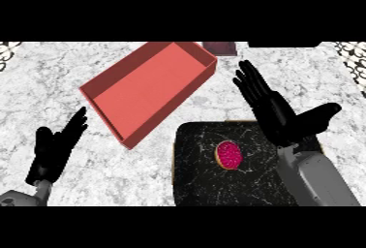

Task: Pick the cupcake from the tray and place it in the cardboard box

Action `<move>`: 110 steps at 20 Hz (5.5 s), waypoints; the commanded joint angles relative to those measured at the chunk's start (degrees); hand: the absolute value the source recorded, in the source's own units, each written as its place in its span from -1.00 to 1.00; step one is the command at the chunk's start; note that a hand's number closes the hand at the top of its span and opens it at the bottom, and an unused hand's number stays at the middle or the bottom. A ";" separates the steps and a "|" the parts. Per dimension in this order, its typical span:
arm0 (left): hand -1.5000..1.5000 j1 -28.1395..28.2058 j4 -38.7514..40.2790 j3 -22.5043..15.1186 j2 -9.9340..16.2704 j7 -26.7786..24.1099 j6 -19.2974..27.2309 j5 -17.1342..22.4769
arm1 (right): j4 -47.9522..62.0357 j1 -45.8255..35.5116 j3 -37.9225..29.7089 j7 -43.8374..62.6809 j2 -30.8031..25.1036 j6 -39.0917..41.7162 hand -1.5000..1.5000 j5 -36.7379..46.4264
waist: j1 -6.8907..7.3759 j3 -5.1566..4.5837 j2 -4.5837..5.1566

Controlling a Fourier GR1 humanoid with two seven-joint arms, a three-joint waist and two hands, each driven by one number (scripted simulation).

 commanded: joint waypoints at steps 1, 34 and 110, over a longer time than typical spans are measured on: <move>0.00 -0.71 3.16 1.47 0.42 -2.33 -1.56 -1.18 | -5.17 9.80 0.20 -8.06 -1.65 -3.62 -1.00 6.65 | -0.69 0.09 -0.69; 0.00 -1.95 5.42 -0.97 -1.87 -14.97 1.03 -11.68 | -25.78 94.74 19.69 -37.89 14.69 -61.23 -1.00 66.51 | 0.36 -0.14 0.27; 0.00 -3.90 9.19 10.59 -16.22 -11.78 -7.94 -28.37 | 1.80 19.28 14.20 55.45 13.59 -27.80 1.00 121.34 | 0.71 0.12 -0.58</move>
